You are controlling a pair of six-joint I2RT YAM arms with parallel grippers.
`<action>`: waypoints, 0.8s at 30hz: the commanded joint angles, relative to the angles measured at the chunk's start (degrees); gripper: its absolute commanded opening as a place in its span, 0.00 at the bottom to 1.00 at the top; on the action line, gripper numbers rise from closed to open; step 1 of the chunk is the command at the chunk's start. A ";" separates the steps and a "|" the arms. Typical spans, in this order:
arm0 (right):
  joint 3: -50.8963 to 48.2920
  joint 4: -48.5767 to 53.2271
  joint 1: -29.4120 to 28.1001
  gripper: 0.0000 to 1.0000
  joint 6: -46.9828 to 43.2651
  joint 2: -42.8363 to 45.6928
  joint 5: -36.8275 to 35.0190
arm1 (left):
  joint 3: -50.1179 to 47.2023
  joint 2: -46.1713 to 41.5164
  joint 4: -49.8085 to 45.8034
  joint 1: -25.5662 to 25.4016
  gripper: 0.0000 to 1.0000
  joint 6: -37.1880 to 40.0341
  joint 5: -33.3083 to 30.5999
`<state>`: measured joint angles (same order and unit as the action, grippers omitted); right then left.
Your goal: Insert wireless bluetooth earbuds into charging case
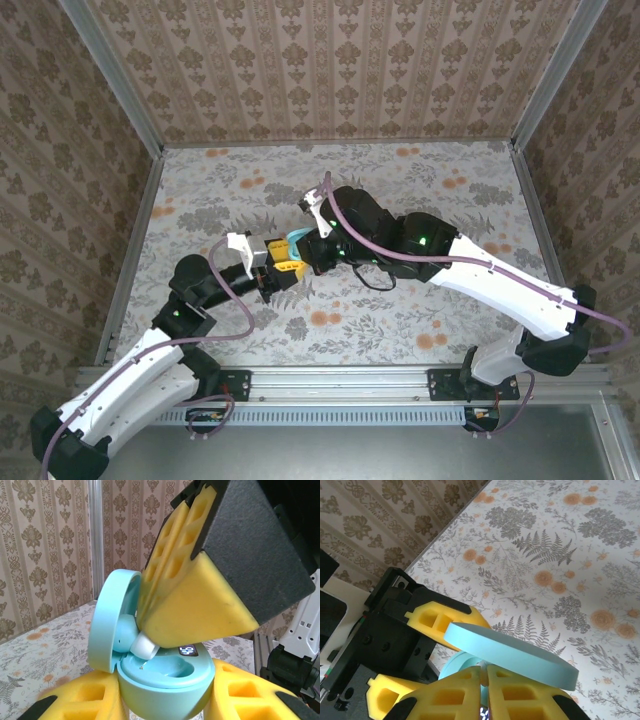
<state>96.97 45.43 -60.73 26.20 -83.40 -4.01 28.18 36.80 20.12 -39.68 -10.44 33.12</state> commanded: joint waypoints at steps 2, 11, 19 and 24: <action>-1.42 -2.07 0.17 0.11 1.47 1.48 3.97 | 1.97 0.32 3.21 -0.04 0.23 0.33 1.20; -2.32 -1.57 0.08 0.10 1.83 1.87 4.93 | 1.82 0.50 3.48 0.15 0.23 0.33 1.07; -2.41 -1.34 -0.13 0.10 1.89 3.22 4.89 | 1.57 0.56 3.73 0.22 0.23 0.24 0.96; -2.29 -1.93 0.00 0.10 1.71 3.24 5.33 | 1.41 0.47 3.76 0.22 0.23 0.15 0.98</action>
<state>95.02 43.90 -60.73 27.35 -81.58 0.32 28.18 37.47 21.17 -39.66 -10.44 33.21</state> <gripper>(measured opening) 0.103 0.335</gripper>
